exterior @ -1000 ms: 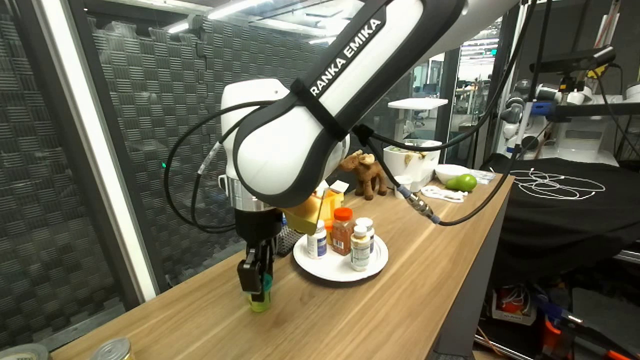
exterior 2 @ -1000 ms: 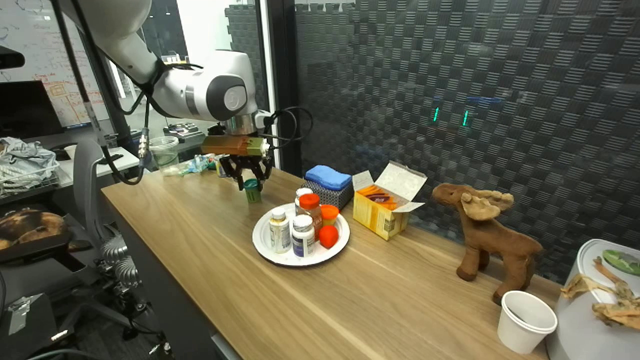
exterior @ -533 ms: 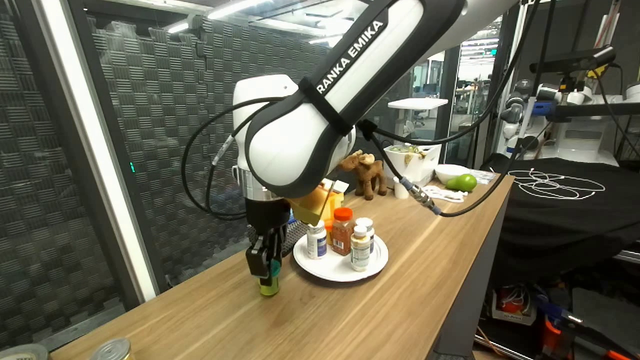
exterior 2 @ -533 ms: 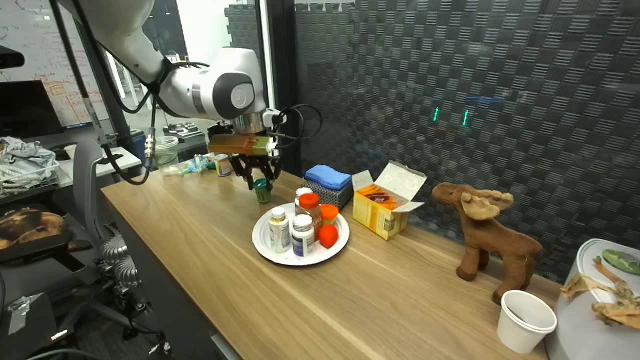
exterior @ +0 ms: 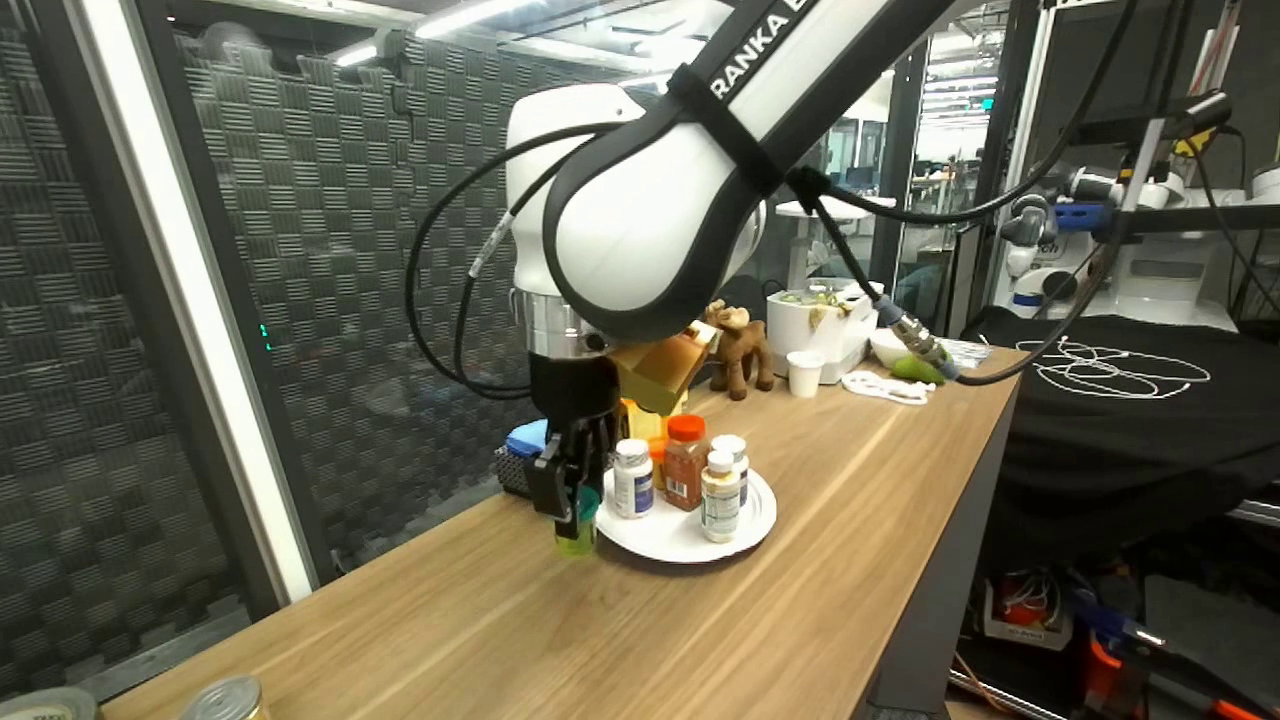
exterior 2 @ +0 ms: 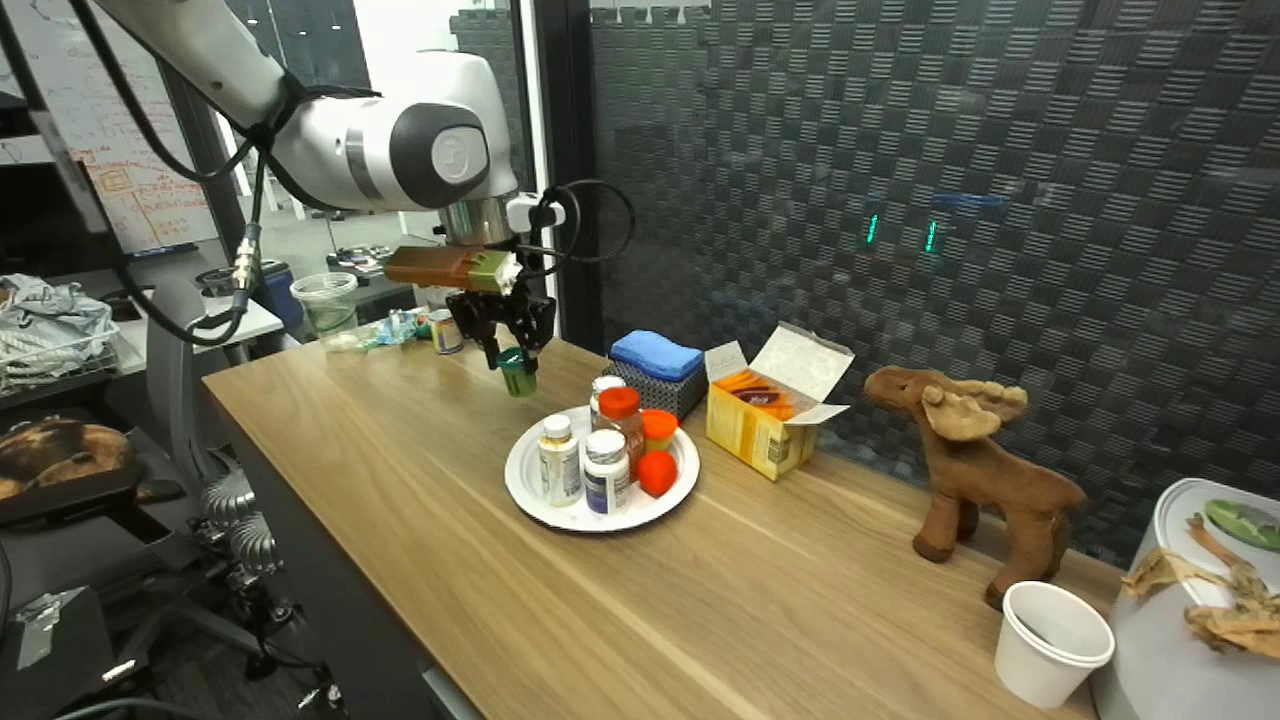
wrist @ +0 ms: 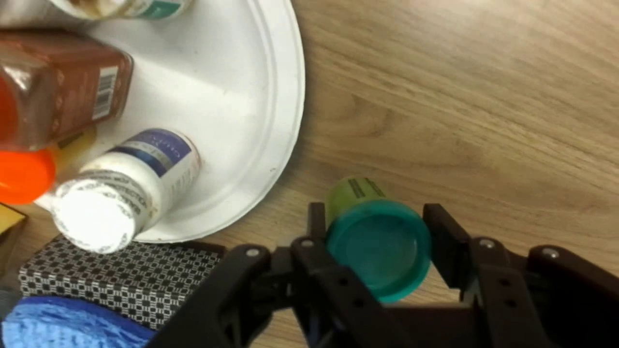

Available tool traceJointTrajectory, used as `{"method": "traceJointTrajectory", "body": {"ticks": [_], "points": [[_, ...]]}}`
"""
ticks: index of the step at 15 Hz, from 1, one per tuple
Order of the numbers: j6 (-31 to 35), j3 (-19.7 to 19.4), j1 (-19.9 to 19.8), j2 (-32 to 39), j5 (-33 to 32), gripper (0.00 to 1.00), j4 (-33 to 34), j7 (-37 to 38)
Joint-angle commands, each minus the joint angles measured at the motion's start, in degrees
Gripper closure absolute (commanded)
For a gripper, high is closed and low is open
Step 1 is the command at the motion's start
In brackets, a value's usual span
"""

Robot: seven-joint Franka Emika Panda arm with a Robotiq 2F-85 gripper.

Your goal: Pick up all the objects surrounding the white plate and arrange them on the plate

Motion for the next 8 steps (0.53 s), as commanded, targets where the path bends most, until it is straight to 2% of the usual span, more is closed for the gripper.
{"method": "traceJointTrajectory", "body": {"ticks": [1,5,8], "points": [[4.2,-2.0,0.4,-6.5,-1.1,0.72,-7.8,5.8],[8.0,-4.9,0.5,-8.7,-2.9,0.72,-12.0,11.5],[8.5,-6.6,0.4,-8.4,-4.7,0.72,-12.9,14.2]]}}
